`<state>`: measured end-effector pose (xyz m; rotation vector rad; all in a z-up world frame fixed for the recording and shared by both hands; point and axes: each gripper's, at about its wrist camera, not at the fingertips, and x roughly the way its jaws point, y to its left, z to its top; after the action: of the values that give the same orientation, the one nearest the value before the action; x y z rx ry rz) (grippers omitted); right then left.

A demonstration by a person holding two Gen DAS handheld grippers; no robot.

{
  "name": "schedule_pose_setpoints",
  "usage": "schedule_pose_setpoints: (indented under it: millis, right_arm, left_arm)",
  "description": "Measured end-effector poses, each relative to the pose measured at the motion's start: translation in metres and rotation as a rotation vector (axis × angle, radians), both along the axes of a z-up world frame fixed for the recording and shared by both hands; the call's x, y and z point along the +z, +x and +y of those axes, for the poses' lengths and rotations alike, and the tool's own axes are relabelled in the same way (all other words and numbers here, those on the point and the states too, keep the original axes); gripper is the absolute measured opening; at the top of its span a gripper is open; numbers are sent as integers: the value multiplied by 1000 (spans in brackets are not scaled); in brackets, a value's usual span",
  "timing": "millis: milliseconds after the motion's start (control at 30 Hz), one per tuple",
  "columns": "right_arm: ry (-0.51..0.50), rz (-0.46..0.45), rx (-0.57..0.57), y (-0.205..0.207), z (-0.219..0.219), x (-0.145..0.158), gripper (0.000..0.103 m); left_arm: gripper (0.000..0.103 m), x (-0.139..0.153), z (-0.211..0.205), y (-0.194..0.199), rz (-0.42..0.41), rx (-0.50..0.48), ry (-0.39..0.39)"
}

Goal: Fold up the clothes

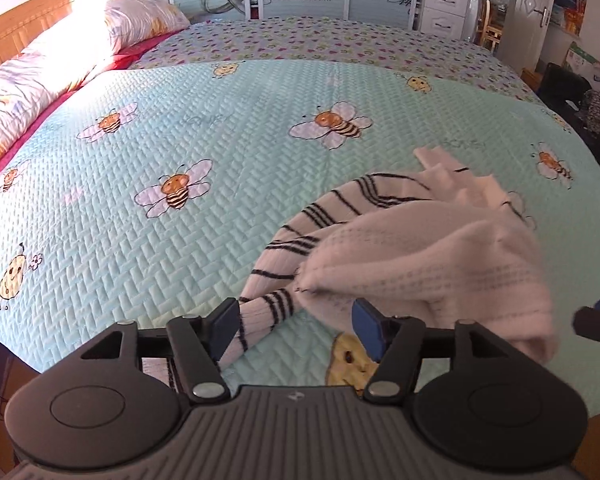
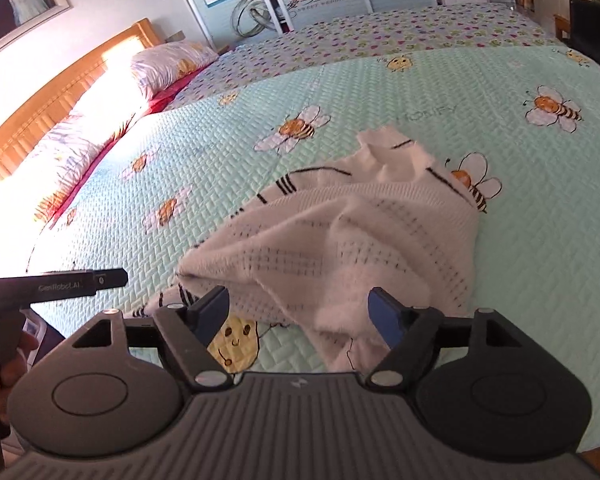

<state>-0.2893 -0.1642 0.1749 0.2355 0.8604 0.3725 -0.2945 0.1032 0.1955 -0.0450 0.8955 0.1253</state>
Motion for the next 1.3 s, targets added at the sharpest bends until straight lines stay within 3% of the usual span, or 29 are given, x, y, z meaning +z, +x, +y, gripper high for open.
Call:
schedule_pose_setpoints:
  millis: [100, 167, 333, 500, 533, 667, 733, 800, 967, 1067, 1233, 1300]
  right_arm:
    - [-13, 24, -42, 3, -1, 13, 83]
    - [-23, 35, -56, 5, 0, 18, 83]
    - [-9, 64, -53, 4, 3, 14, 83]
    - [-12, 106, -47, 6, 10, -2, 83]
    - [-15, 114, -42, 7, 14, -6, 83]
    - [-27, 144, -19, 12, 26, -19, 83]
    - [-33, 160, -8, 14, 32, -26, 83]
    - [-40, 175, 4, 16, 38, -33, 83]
    - [-50, 198, -14, 21, 36, -42, 83]
    - [-47, 208, -43, 22, 27, -45, 83]
    - [-41, 224, -90, 25, 12, -50, 83]
    - [-39, 230, -109, 26, 6, -53, 83]
  left_arm:
    - [67, 17, -18, -2, -20, -19, 20]
    - [75, 27, -30, -3, -28, -28, 30]
    - [77, 21, -45, -9, -18, 14, -37]
    - [78, -31, 6, -22, -22, 277, -85]
    - [78, -48, 26, -26, -2, 340, -130]
    - [77, -118, 113, -50, 64, 604, -450]
    - [76, -140, 137, -51, 77, 663, -556]
    - [76, -148, 147, -45, 50, 650, -597]
    - [76, -158, 154, -12, 15, 616, -605]
    - [76, -149, 154, 18, -24, 581, -609]
    - [76, -143, 136, 107, -23, 410, -622]
    - [76, -134, 112, 140, -35, 265, -716]
